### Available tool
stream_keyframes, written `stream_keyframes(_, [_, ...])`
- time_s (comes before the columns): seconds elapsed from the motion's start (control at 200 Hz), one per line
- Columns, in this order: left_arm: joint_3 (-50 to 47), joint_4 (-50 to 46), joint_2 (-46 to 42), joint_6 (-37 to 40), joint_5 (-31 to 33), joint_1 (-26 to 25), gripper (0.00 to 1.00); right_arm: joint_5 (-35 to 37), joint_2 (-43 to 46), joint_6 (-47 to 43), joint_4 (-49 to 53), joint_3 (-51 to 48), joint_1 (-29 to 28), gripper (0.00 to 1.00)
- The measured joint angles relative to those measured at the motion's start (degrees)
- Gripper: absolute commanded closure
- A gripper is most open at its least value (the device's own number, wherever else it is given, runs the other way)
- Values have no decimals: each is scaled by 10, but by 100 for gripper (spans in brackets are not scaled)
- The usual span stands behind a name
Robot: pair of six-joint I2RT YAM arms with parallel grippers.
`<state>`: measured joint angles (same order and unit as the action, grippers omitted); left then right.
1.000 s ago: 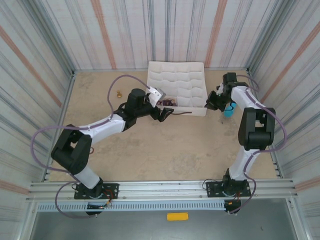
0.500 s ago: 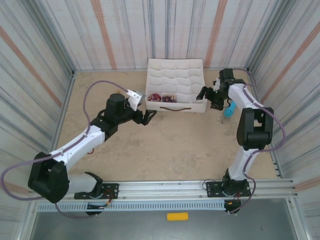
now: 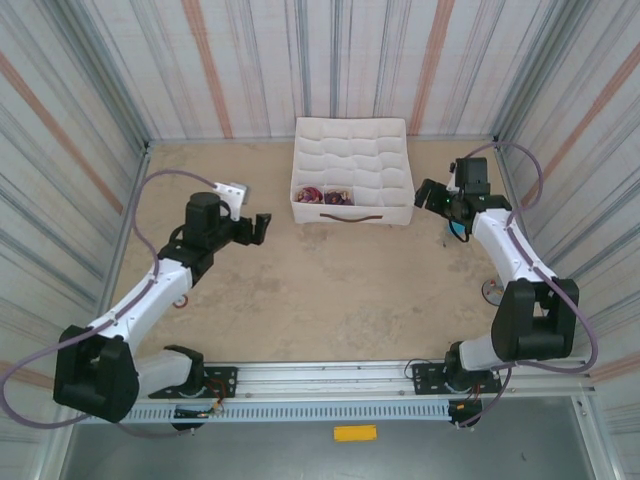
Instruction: Roll the socks
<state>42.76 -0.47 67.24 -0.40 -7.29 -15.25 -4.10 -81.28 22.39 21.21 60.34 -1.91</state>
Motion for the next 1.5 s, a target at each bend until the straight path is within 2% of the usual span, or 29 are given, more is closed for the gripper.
stream_keyframes(0.22, [-95,92,5,33,-28,113,1,47,46,-58,-113,-114,-7,1])
stream_keyframes(0.501, [-165,249,95,64,-43,156,1,85,86,-165,-280,-235,-30,1])
stream_keyframes(0.641, [-170,290,112,66,-46,160,1,97,85,-200,-330,-274,-35,1])
stream_keyframes(0.756, [-197,380,128,67,-56,157,1,114,76,-213,-376,-296,-38,1])
stream_keyframes(0.887, [-219,452,180,71,-49,147,2,130,74,-231,-494,-379,-38,1])
stream_keyframes(1.007, [-219,458,194,69,-27,144,1,118,74,-245,-560,-445,-32,1])
stream_keyframes(1.252, [-206,459,195,40,48,147,1,100,58,-233,-652,-447,-15,1])
stream_keyframes(1.408, [-206,457,195,36,71,141,1,87,-16,-211,-739,-447,18,1])
stream_keyframes(1.503, [-206,457,195,36,75,141,1,85,-68,-209,-741,-433,17,1])
